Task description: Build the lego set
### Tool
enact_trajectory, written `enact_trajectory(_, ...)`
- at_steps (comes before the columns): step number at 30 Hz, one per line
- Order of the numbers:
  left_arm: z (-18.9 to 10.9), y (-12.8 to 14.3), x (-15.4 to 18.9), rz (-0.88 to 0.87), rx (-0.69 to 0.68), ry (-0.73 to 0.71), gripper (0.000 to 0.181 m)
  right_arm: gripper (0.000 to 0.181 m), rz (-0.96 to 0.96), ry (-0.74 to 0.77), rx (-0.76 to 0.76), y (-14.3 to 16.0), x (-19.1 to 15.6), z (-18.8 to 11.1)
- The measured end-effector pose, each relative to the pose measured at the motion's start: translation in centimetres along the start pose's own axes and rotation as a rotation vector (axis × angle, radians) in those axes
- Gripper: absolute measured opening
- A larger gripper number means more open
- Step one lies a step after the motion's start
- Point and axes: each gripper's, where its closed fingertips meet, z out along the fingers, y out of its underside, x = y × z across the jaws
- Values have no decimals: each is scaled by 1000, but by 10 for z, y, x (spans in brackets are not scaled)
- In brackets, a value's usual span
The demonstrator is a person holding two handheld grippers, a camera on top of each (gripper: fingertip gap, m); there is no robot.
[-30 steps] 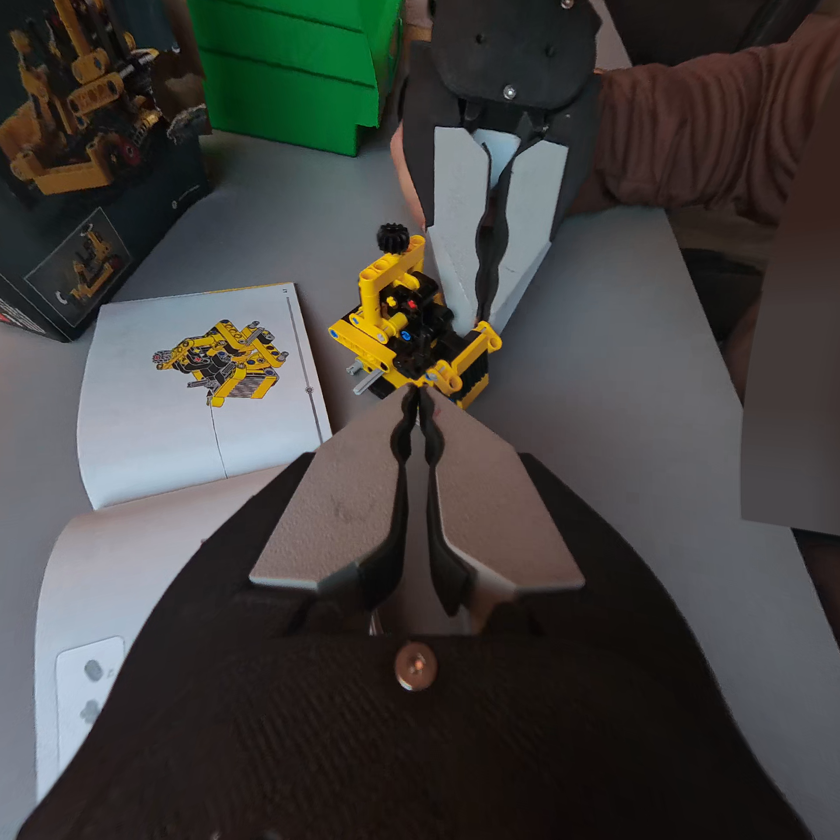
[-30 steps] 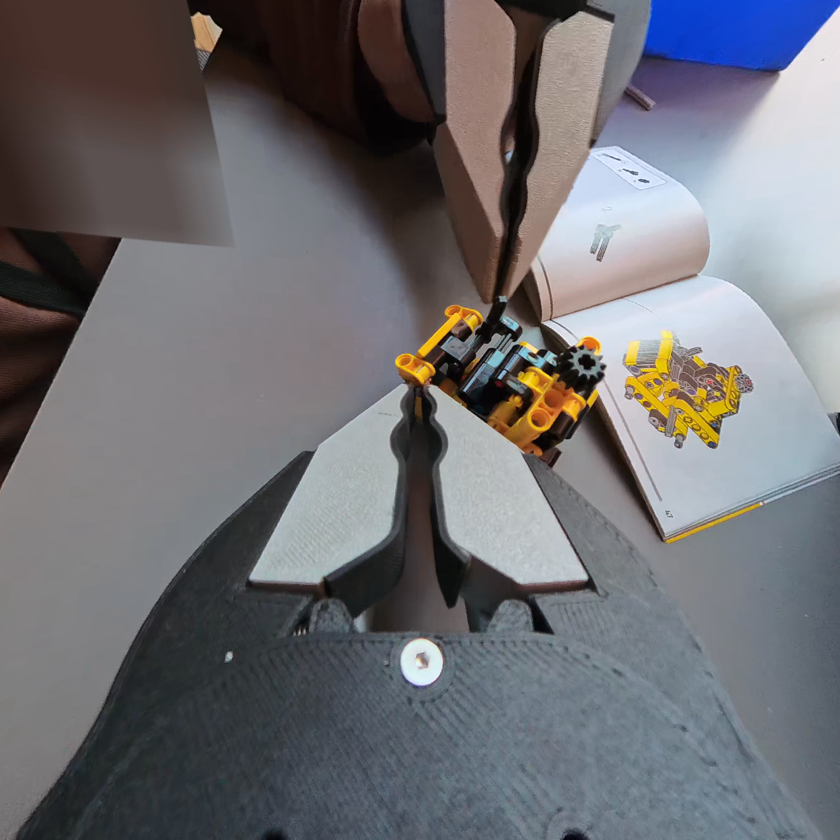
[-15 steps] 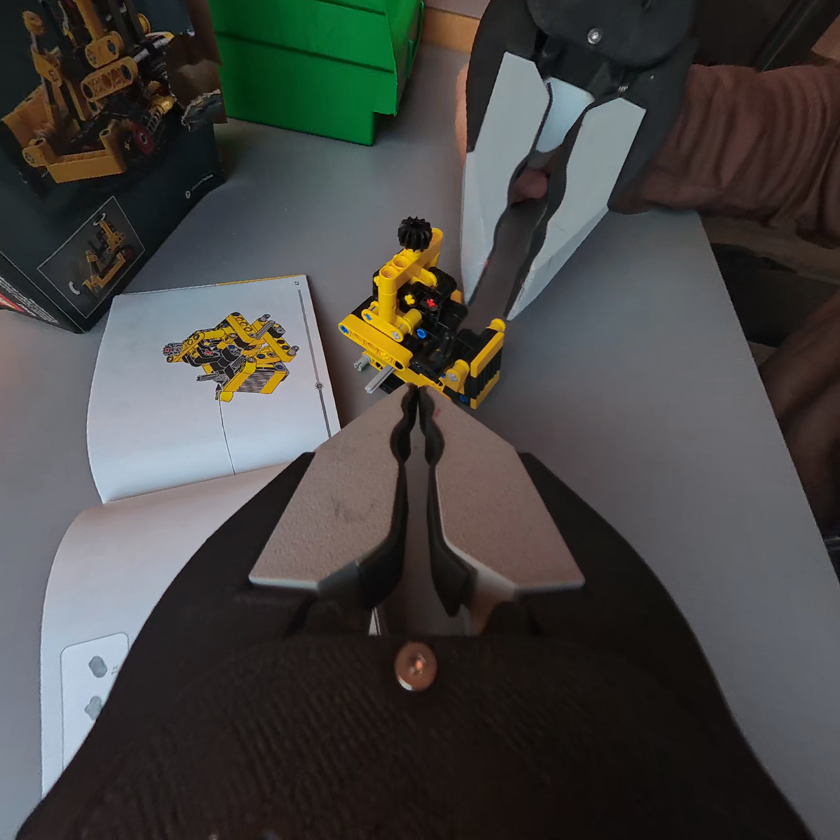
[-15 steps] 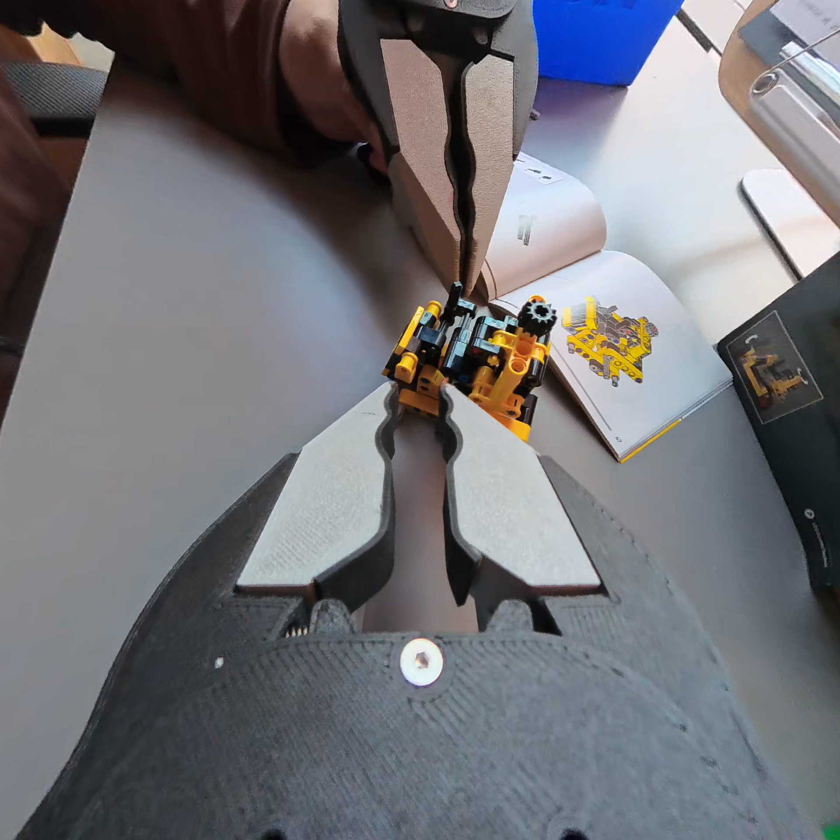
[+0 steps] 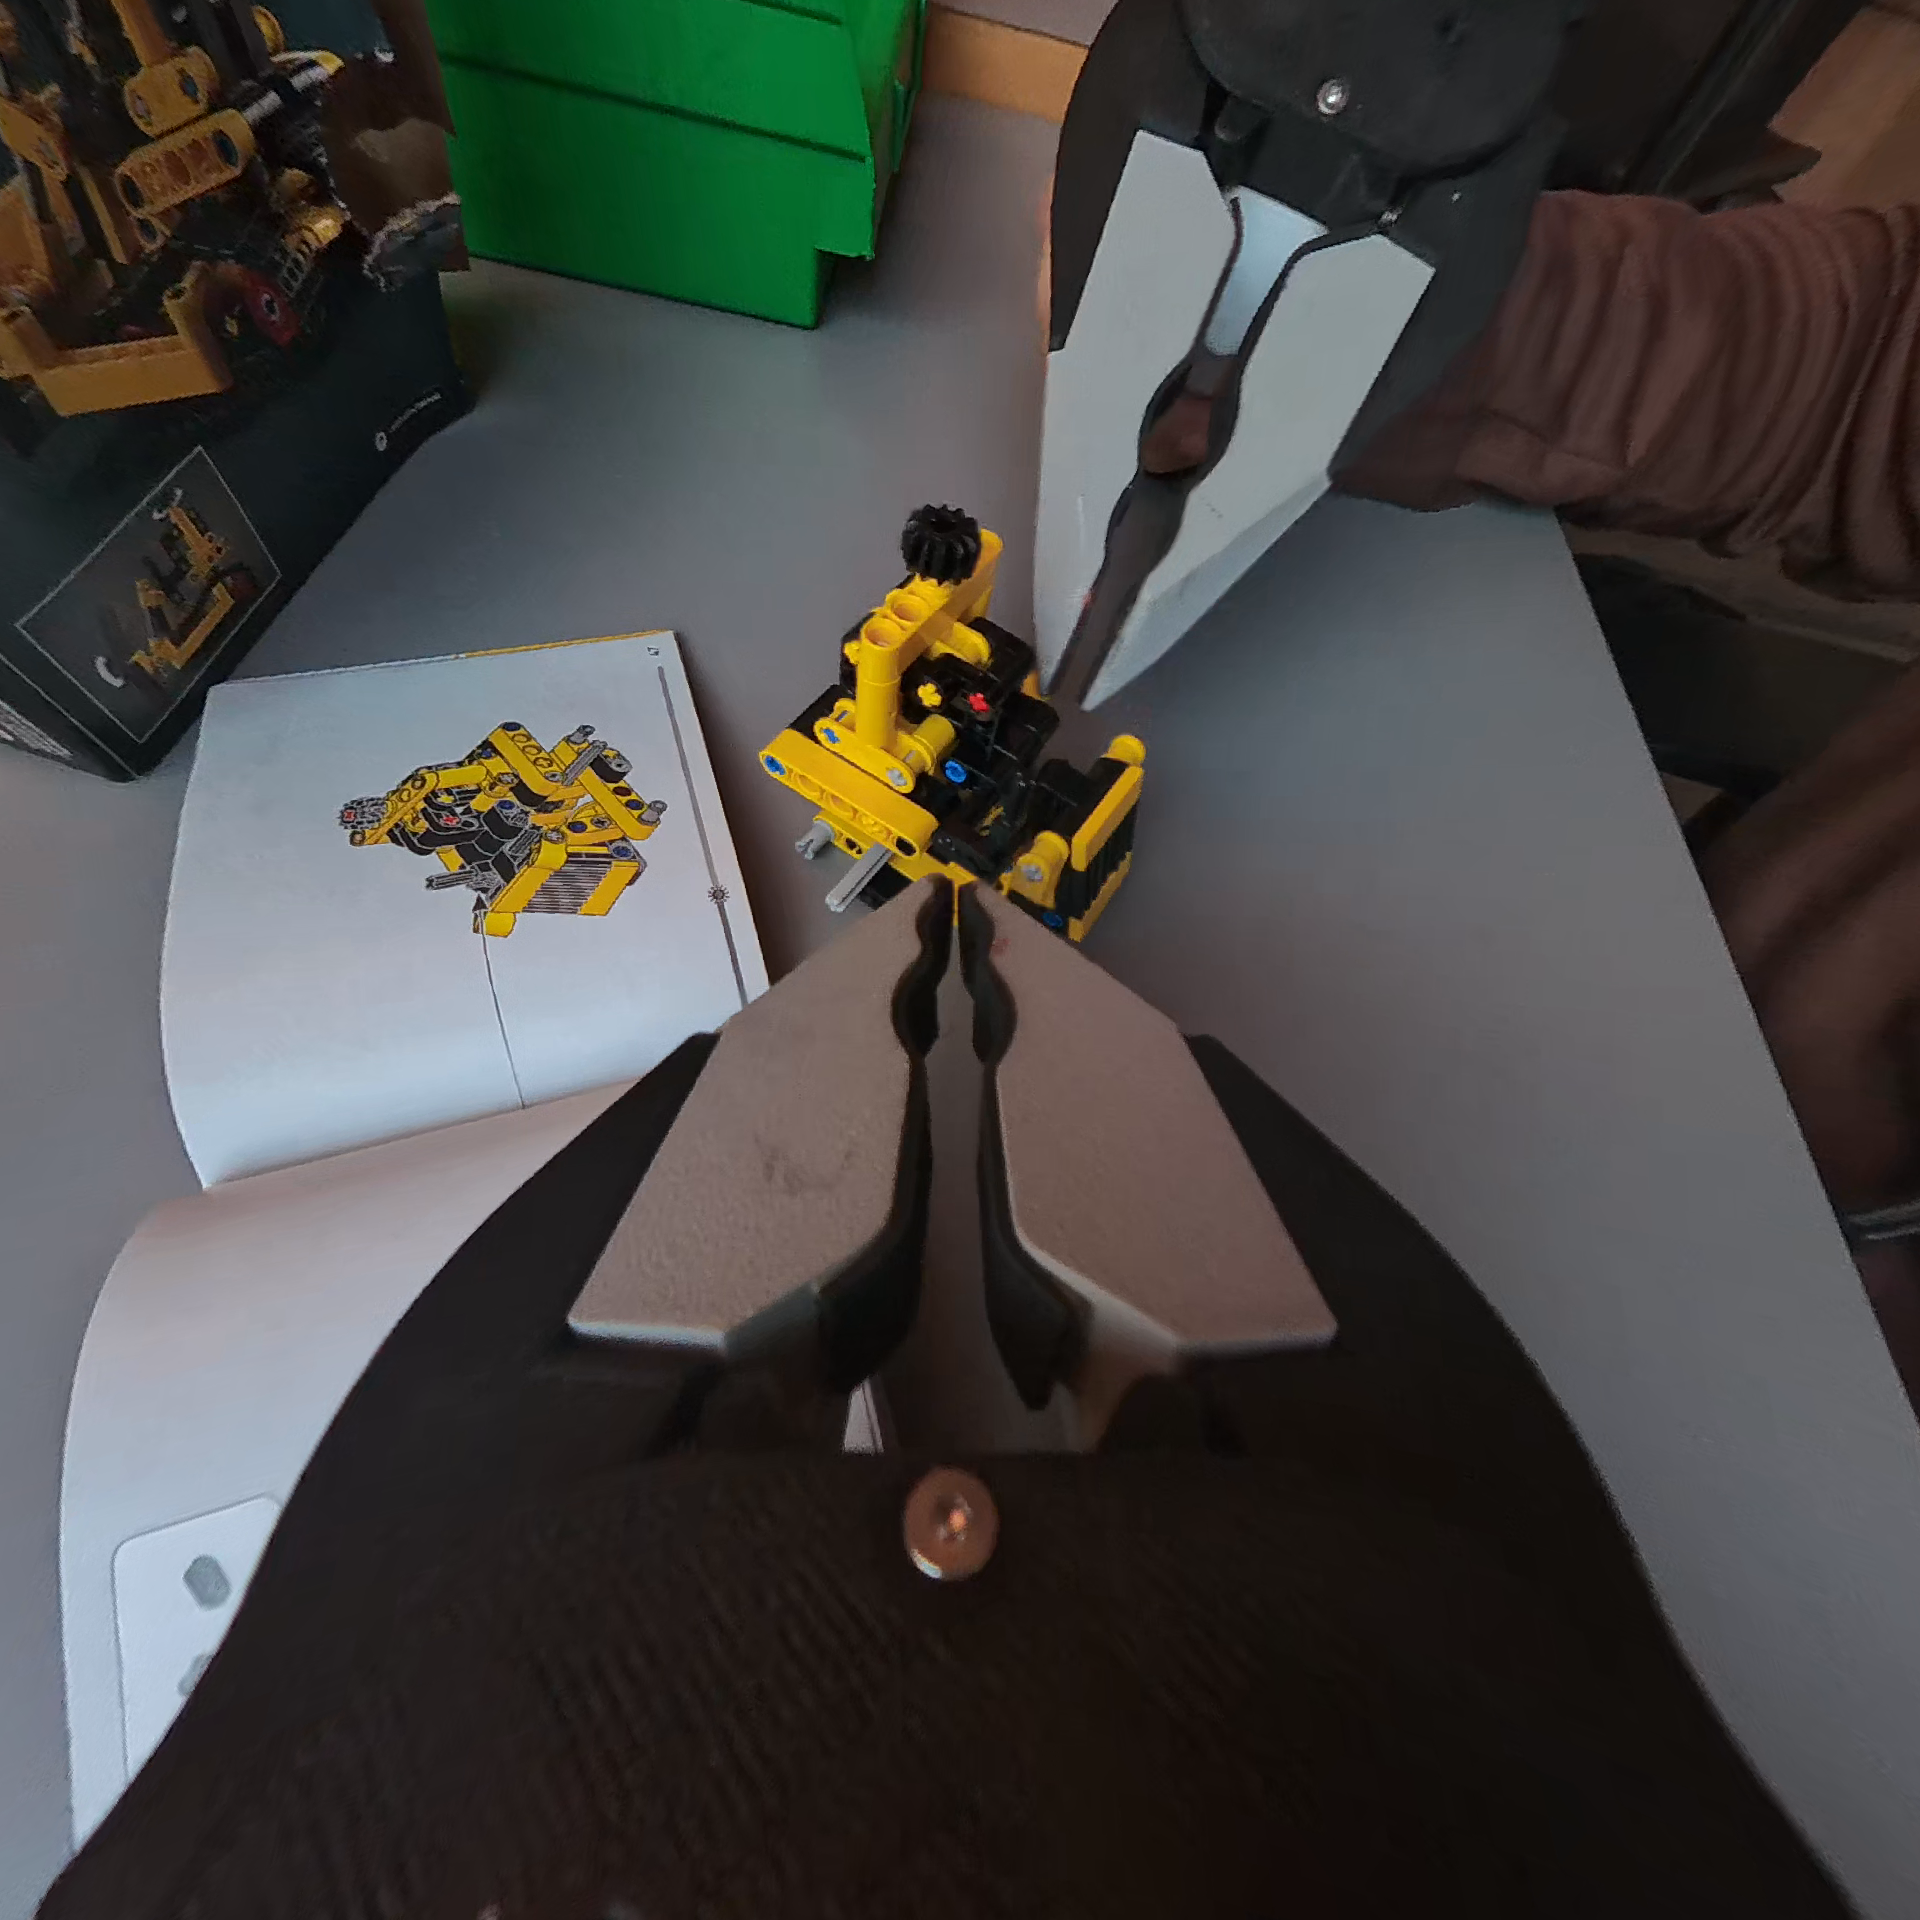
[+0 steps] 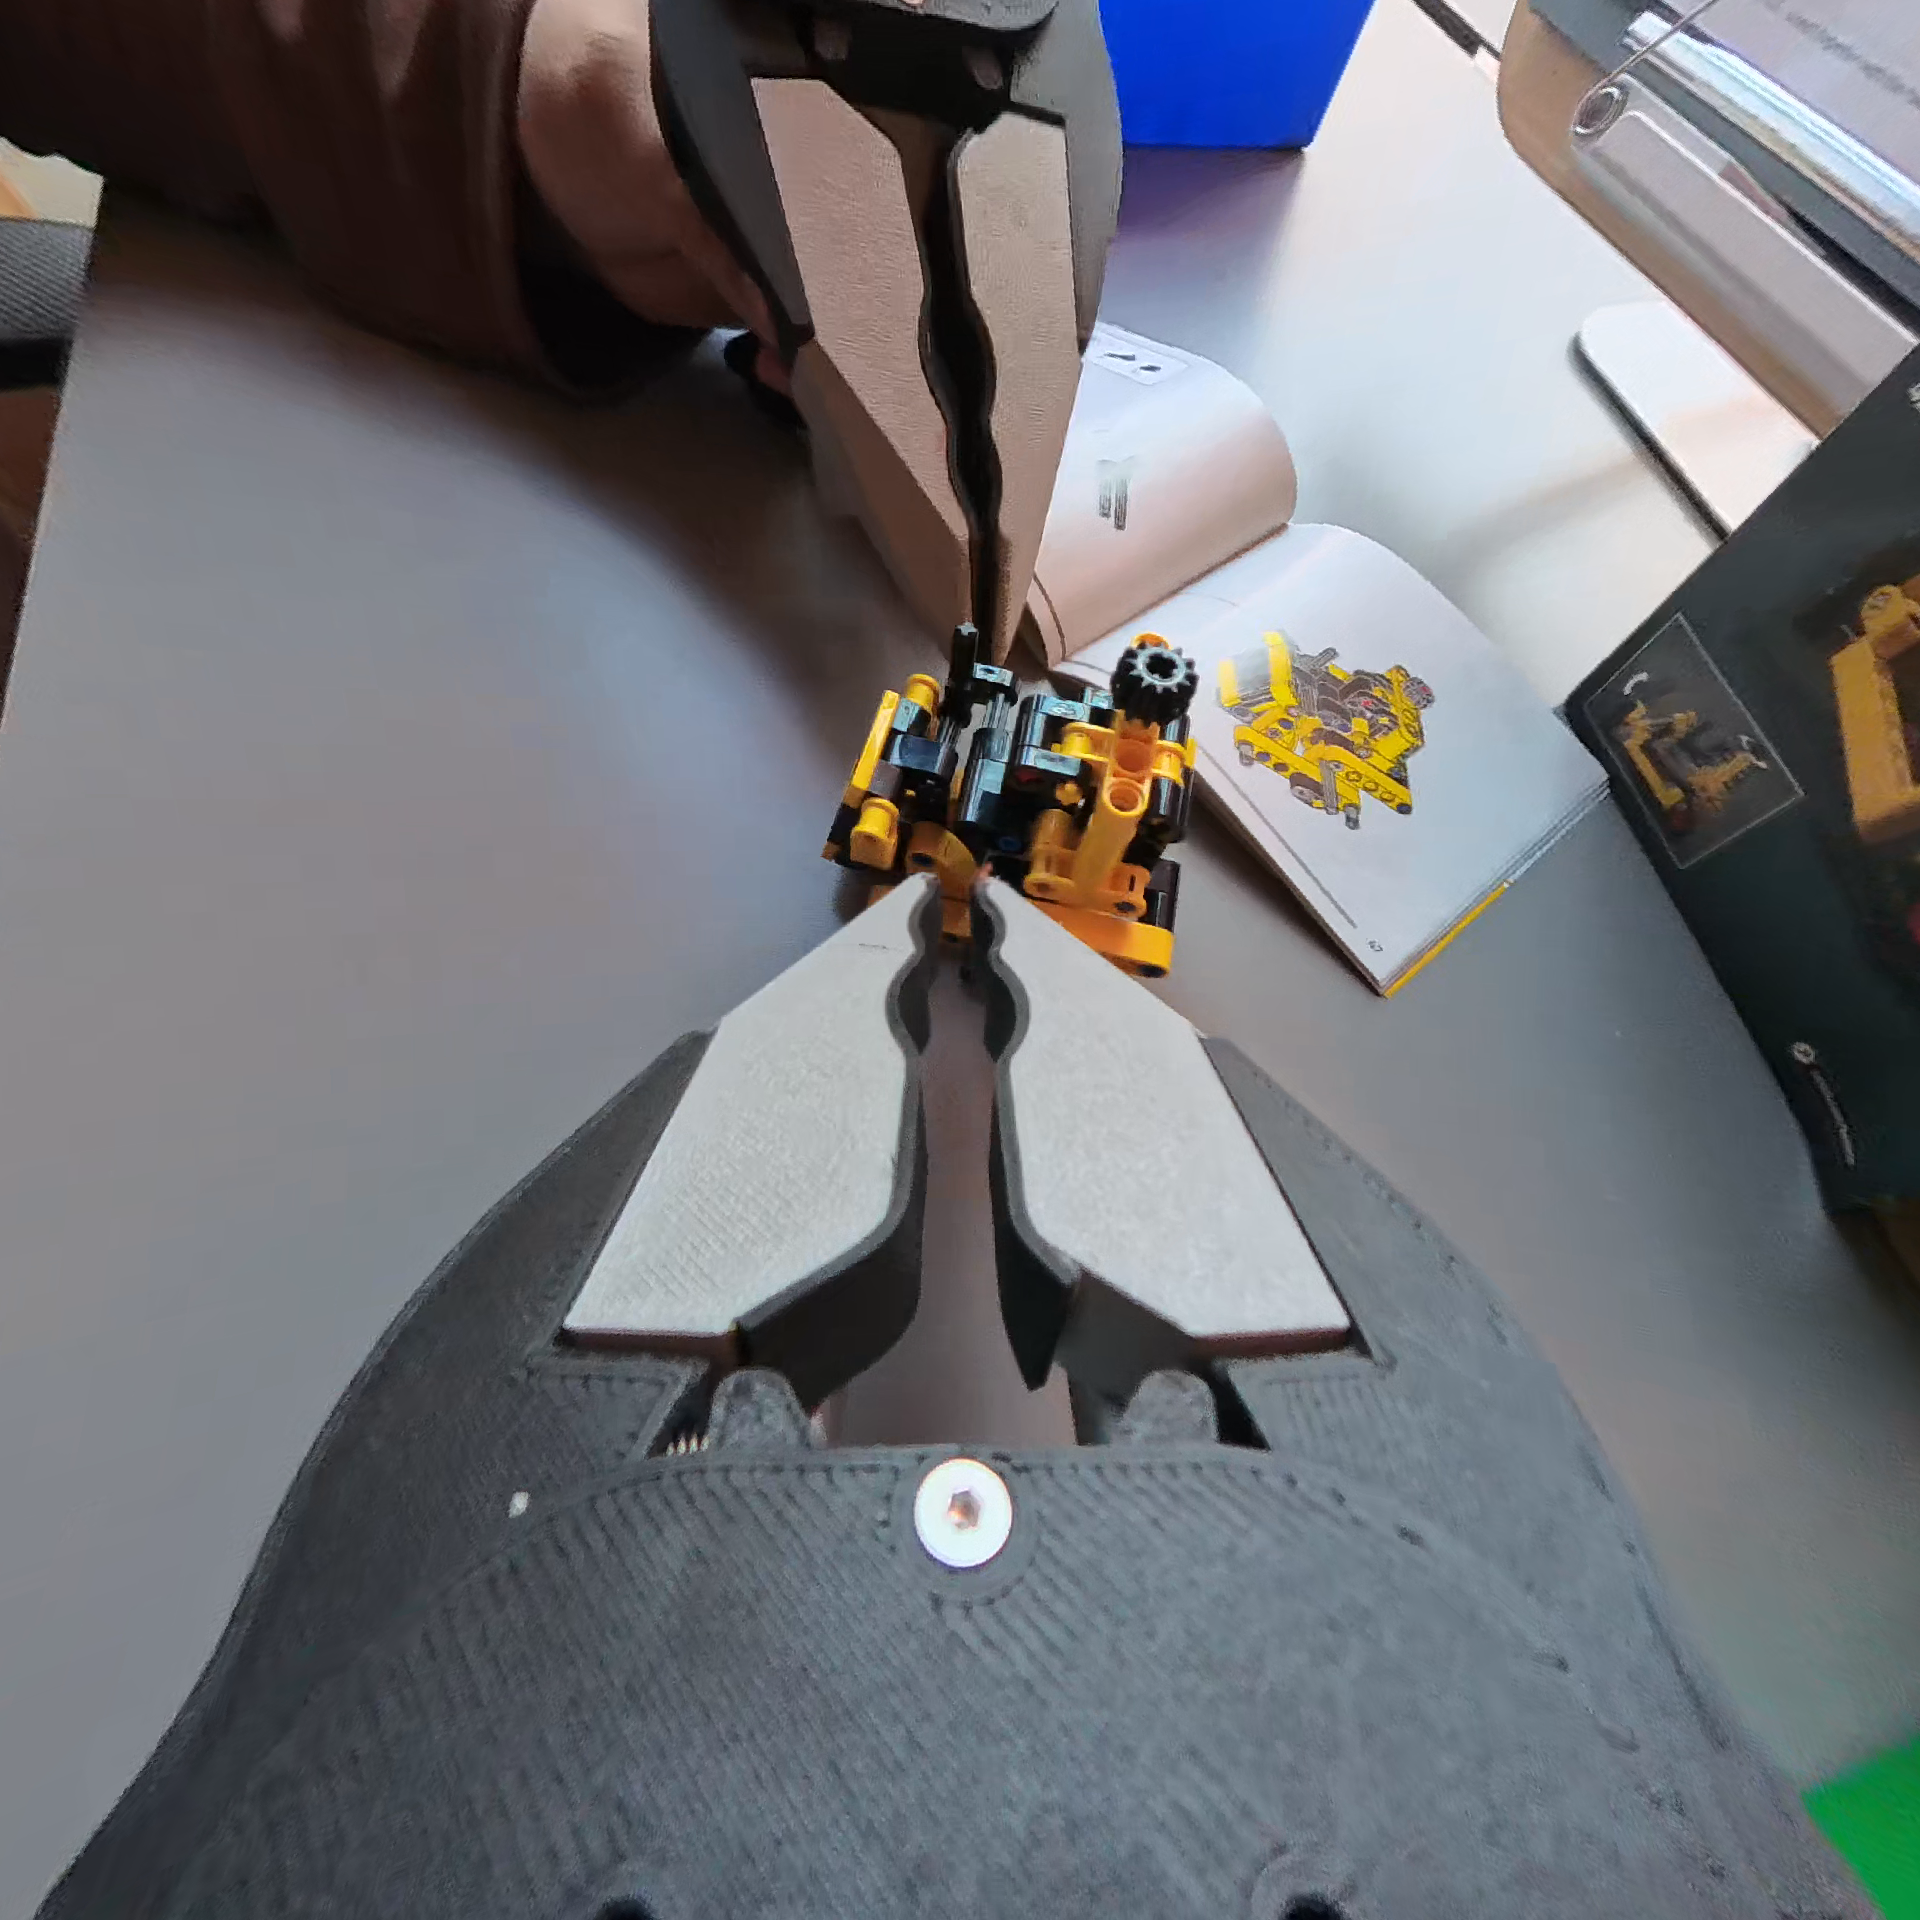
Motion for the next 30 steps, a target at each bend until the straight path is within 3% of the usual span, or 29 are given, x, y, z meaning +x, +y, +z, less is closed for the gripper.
enact_trajectory(1, 1, -1, 2, -6, 3, 17, 0, 5, 1, 5, 5, -1, 0, 0)
enact_trajectory(30, 4, -2, 12, -13, -2, 99, 0, 0, -18, 29, 41, -6, 5, 5)
